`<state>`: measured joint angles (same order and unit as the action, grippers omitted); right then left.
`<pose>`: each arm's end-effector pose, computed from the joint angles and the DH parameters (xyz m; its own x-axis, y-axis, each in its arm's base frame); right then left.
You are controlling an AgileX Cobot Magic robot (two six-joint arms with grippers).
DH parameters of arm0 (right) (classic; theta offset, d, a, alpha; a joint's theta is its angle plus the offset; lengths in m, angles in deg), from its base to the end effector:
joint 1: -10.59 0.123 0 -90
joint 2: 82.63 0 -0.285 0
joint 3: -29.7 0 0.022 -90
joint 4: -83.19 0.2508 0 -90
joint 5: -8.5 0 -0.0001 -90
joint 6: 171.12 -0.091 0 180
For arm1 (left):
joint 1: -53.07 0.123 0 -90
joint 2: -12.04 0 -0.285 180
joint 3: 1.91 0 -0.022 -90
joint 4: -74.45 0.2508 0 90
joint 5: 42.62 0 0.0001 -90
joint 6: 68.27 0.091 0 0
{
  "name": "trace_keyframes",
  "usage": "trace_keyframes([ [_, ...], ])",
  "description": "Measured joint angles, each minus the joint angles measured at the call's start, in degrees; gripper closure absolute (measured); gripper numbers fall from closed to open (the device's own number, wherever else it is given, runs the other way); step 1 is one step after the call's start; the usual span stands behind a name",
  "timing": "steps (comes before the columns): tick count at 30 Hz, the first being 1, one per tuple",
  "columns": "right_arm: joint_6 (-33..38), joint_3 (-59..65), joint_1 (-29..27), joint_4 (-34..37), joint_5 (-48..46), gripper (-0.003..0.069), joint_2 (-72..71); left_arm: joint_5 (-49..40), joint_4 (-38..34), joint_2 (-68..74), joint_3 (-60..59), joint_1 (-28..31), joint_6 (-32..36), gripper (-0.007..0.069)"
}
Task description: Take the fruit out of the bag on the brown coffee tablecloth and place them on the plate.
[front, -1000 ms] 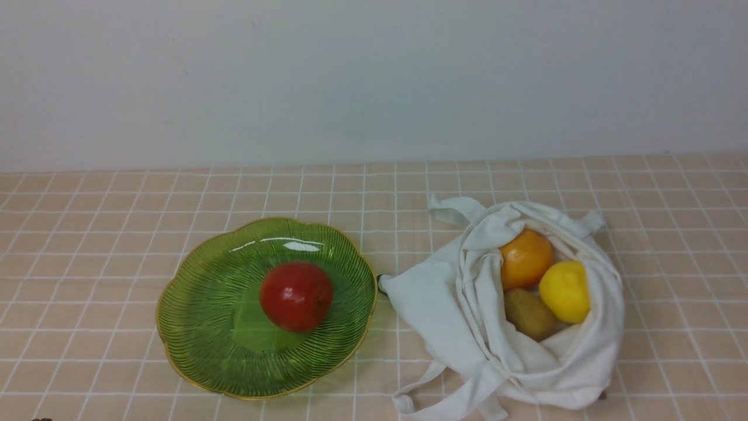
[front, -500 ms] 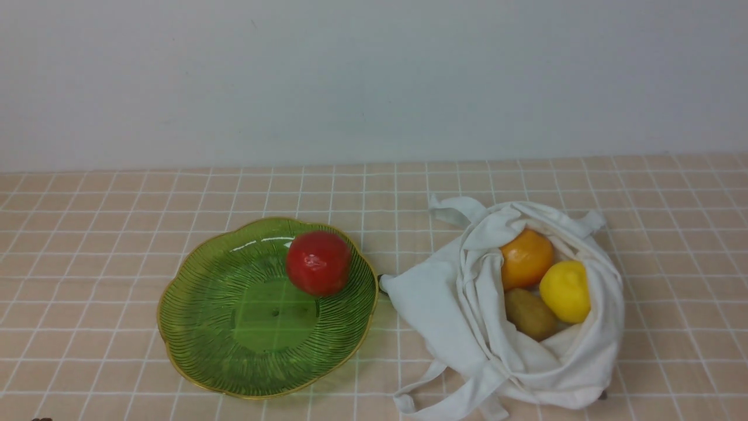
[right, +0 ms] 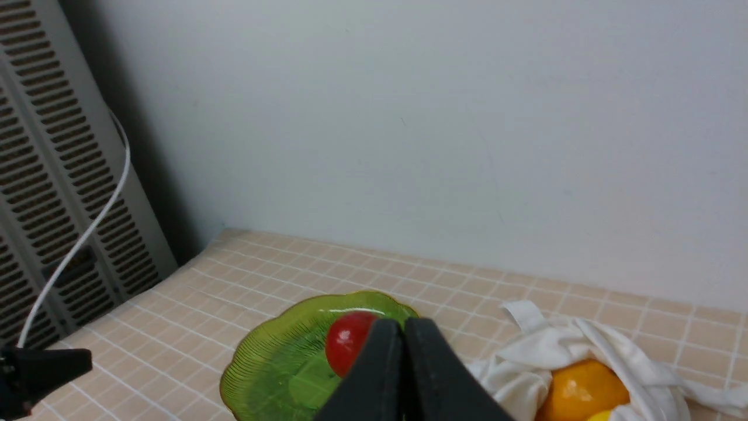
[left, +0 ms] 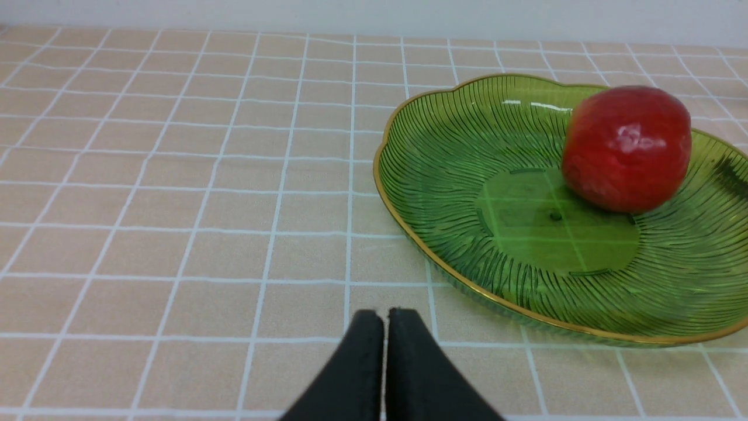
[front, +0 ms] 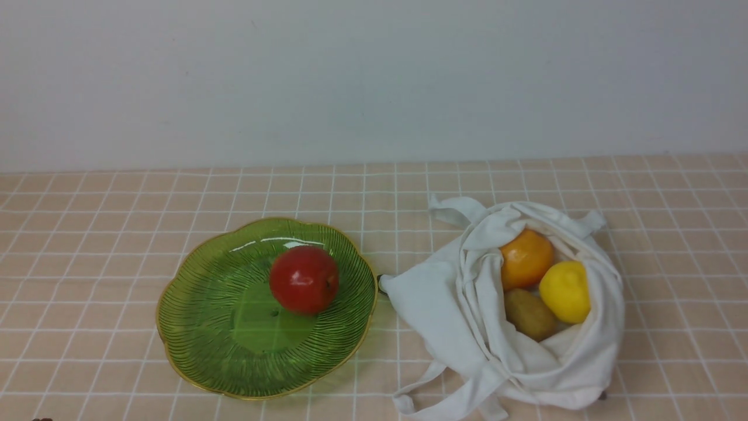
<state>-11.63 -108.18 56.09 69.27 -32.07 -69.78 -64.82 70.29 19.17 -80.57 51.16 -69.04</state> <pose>0.0133 -0.0068 0.3409 -0.1584 0.0799 -0.9841 -0.5766 0.8016 0.1578 0.0521 -0.0042 0.1706 -0.3116 -0.0702 -0.9476 0.0344 0.9958 -0.0851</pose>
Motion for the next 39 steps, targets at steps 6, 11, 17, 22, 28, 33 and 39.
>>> trace_keyframes([
  [6, 12.8, 3.0, 0.0, 8.8, 10.3, 0.0671, 0.3, 0.0, 0.0, 0.0, 0.0, 0.0, 0.0, 0.0632],
  [11, 15.6, 4.8, 0.0, 10.1, 15.7, 0.0671, 0.3, 0.0, 0.0, 0.0, 0.0, 0.0, 0.0, 0.0632],
  [17, 16.3, 10.1, -7.4, 9.9, 18.5, 0.0672, -2.5, 0.0, 0.0, 0.0, 0.0, 0.0, 0.0, 0.0632],
  [22, 16.6, 18.3, -22.2, 9.1, 19.2, 0.0672, -5.8, 0.0, 0.0, 0.0, 0.0, 0.0, 0.0, 0.0632],
  [28, 16.9, 30.5, -36.7, 8.3, 19.2, 0.0672, -5.9, 0.0, 0.0, 0.0, 0.0, 0.0, 0.0, 0.0632],
  [33, 16.7, 36.3, -42.8, 10.0, 18.9, 0.0672, -5.9, 0.0, 0.0, 0.0, 0.0, 0.0, 0.0, 0.0632],
  [39, 16.7, 36.3, -43.3, 10.1, 18.8, 0.0672, -5.9, 0.0, 0.0, 0.0, 0.0, 0.0, 0.0, 0.0632],
])
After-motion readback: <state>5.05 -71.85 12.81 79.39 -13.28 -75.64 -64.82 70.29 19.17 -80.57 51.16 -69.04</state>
